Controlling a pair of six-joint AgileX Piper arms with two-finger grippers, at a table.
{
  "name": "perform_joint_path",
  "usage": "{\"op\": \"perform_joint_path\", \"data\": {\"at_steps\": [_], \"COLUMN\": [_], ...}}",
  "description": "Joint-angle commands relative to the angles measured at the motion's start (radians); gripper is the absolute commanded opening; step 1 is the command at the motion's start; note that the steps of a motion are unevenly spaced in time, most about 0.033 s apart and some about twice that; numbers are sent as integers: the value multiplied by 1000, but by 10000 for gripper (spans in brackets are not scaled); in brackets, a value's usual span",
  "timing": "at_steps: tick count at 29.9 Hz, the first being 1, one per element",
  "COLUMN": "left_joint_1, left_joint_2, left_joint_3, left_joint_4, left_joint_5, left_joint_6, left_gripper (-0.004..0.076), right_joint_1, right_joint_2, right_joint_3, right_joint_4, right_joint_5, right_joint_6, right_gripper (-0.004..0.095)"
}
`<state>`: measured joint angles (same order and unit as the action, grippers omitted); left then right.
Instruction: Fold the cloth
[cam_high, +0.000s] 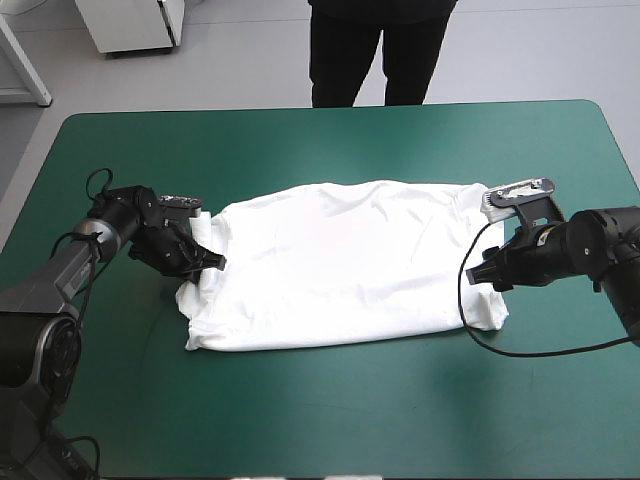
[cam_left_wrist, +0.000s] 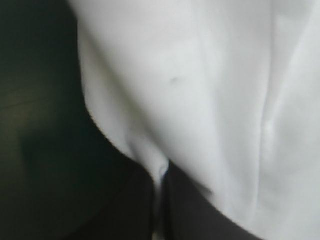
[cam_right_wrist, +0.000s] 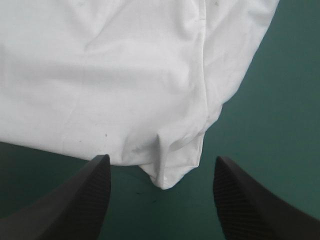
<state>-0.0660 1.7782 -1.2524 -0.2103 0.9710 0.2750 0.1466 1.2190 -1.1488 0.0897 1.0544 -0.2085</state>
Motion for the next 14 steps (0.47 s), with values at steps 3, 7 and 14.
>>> {"op": "perform_joint_path", "data": {"at_steps": [3, 7, 14], "left_joint_1": [-2, -7, -69], "left_joint_2": [-135, -196, -194], "left_joint_3": [-31, -68, -101], "left_joint_4": [-108, -121, -128], "left_joint_5": [26, 42, 34], "left_joint_6": [21, 21, 26], "left_gripper": [-22, -22, -22], "right_joint_1": [1, 1, 1], "right_joint_2": [-21, -21, -16], "right_joint_3": [-33, -33, -33], "right_joint_4": [-9, -9, -8], "right_joint_5": [-28, -40, -34], "right_joint_6": [0, 0, 0], "right_gripper": [577, 577, 577]}}
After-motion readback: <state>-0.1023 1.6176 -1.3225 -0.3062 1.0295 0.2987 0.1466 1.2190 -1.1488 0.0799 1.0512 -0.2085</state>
